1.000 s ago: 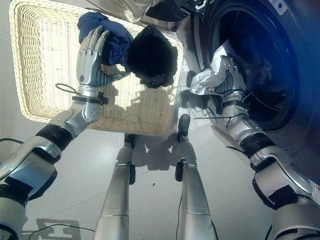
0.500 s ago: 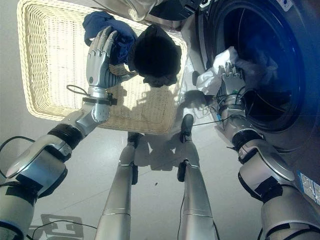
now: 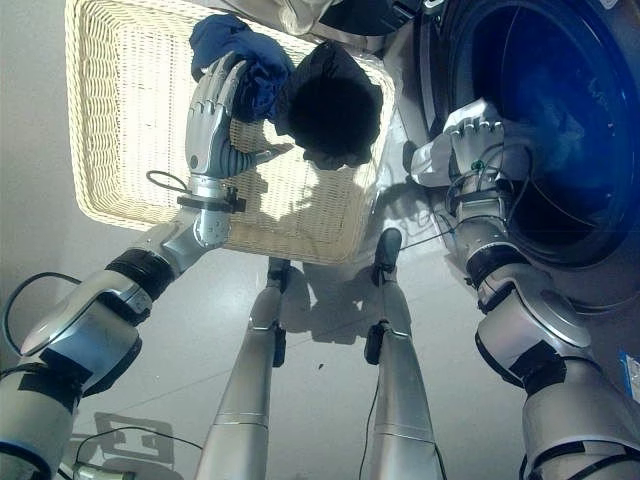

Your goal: Put the clothes into the washing machine.

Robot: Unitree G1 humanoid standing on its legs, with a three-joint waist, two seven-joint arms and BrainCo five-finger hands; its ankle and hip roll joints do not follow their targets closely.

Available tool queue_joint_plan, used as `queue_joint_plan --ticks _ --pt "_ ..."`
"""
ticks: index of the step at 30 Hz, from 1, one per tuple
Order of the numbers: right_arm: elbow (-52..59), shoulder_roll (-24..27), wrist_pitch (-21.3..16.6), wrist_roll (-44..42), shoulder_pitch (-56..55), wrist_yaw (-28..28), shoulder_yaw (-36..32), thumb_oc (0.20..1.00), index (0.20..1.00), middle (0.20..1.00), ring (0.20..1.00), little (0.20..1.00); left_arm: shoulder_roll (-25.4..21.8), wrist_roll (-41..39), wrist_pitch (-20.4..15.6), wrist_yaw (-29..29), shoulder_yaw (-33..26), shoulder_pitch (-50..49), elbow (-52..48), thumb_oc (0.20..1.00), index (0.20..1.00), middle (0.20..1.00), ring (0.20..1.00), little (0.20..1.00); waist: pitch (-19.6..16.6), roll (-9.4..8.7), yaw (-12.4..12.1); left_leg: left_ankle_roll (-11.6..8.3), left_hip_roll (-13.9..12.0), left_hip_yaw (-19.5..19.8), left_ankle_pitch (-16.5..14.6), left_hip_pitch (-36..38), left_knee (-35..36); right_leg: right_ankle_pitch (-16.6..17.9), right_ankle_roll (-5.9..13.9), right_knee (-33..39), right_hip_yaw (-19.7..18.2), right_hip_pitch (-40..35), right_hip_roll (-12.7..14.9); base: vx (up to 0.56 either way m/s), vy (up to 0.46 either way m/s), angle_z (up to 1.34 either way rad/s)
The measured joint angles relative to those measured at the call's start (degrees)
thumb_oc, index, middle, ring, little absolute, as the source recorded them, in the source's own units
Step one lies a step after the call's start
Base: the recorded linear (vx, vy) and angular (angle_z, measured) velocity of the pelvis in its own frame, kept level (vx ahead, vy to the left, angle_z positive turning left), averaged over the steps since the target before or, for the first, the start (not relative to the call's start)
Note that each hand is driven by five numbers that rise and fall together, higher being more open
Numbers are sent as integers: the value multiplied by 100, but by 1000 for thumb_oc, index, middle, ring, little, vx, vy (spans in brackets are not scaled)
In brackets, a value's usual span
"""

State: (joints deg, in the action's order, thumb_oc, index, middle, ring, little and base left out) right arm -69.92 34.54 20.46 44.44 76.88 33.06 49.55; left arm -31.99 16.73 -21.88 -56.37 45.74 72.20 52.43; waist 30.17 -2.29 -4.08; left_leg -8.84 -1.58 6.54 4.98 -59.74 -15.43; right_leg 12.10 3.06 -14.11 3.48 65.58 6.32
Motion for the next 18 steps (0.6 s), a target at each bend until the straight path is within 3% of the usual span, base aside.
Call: queue_joint_plan --ticks 12,16,18 --pt "-26 20 -115 26 -102 -24 -9 200 200 200 200 200 6 -6 -5 -4 -237 -134 -201 1000 1000 1000 1000 1000 4 8 3 -3 0 0 11 -8 18 -23 -33 -22 -9 34 -6 0 0 0" --pt "5 20 -358 -1164 -188 178 -202 200 200 200 200 200 5 -13 10 -4 -241 -205 -210 1000 1000 1000 1000 1000 4 8 4 -4 0 -1 11 -3 6 -27 -37 -44 -10 34 -7 0 0 0" --pt "68 21 -557 -2527 -203 418 -475 200 200 200 200 200 3 -16 15 -3 -241 -249 -209 1000 1000 1000 1000 1000 5 10 3 -5 0 -2 11 -2 -16 -27 -37 -68 -10 34 -6 0 0 0"
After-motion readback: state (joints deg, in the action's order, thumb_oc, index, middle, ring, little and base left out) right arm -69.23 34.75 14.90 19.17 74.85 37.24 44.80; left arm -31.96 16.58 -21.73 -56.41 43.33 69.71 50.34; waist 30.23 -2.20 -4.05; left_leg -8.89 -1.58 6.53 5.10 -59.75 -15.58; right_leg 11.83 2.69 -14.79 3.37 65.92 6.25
